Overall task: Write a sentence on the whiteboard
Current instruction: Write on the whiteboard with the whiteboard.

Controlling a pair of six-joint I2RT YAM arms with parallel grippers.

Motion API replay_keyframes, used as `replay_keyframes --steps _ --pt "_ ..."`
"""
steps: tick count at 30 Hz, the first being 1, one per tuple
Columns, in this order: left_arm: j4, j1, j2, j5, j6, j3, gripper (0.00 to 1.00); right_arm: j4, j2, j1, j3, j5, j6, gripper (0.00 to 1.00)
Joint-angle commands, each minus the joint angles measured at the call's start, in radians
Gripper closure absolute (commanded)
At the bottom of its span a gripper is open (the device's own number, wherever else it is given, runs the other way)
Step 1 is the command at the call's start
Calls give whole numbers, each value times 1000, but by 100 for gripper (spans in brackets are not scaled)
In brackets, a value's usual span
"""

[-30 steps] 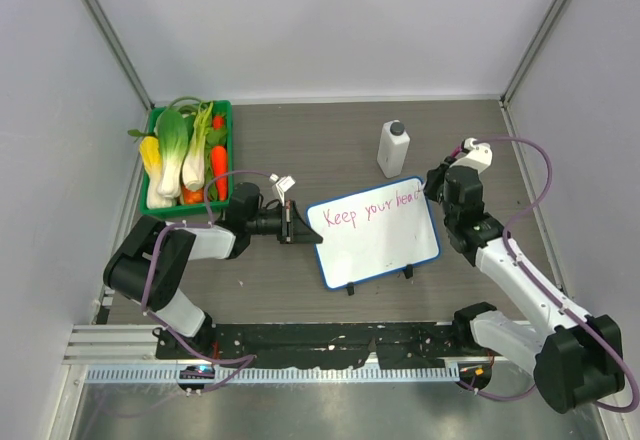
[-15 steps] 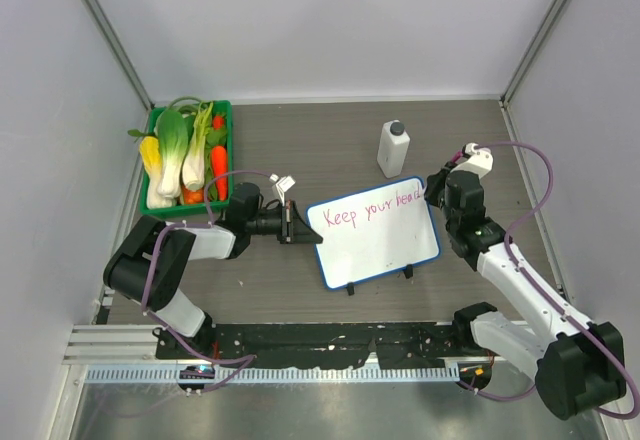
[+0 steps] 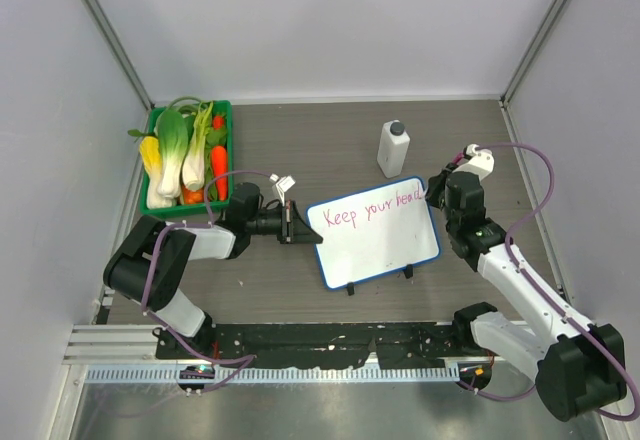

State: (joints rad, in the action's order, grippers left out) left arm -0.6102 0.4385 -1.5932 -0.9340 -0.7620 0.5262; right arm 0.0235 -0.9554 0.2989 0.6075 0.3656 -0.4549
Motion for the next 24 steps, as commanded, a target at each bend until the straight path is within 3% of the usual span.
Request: replay_keyframes --steps 1,14,24 --pt "96 23 -24 32 47 -11 100 6 20 -3 23 45 -4 99" --pt "96 23 -19 35 47 -11 100 30 109 -3 52 53 25 99" --pt "109 25 -11 38 49 -9 100 26 153 -3 29 -43 47 98"
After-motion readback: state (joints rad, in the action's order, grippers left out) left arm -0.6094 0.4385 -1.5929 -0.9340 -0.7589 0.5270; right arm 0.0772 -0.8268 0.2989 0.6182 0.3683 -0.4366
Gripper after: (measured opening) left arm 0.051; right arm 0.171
